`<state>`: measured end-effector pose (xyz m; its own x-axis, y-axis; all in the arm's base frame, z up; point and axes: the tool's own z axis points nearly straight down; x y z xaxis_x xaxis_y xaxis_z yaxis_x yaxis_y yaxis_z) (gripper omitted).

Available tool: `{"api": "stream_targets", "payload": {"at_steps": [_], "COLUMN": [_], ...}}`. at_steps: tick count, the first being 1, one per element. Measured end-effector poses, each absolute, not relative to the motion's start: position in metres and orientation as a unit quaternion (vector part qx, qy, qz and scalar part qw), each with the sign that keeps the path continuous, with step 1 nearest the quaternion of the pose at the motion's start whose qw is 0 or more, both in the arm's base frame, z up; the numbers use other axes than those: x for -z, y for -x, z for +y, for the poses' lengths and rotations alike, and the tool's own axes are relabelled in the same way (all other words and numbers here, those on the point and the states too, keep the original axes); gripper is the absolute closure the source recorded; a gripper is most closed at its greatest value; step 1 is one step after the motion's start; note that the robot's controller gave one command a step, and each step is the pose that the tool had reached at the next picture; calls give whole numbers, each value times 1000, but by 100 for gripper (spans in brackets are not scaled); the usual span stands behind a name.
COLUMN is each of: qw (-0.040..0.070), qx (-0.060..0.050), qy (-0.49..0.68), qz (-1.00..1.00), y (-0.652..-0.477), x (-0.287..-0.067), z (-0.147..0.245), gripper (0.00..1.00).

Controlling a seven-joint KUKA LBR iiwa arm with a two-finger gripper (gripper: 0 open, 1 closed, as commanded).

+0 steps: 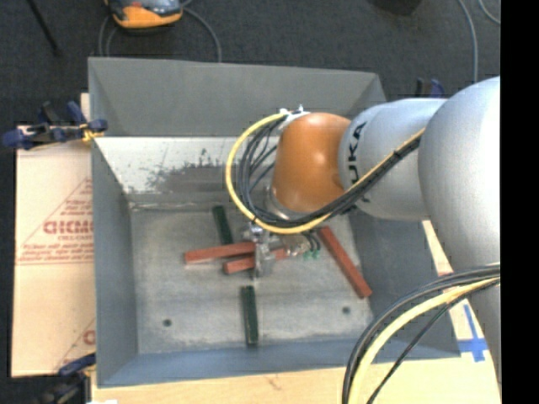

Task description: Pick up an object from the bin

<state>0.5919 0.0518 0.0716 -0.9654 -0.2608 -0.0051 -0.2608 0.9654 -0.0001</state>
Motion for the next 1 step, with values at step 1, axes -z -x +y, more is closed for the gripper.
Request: {"api": "stream_targets", "payload": {"at_steps": [1], "qw": [3], "qx": [1], "qy": [141], "qz": [990], "y": [-615], "x": [-200], "z": [-4], "gripper": [100]}}
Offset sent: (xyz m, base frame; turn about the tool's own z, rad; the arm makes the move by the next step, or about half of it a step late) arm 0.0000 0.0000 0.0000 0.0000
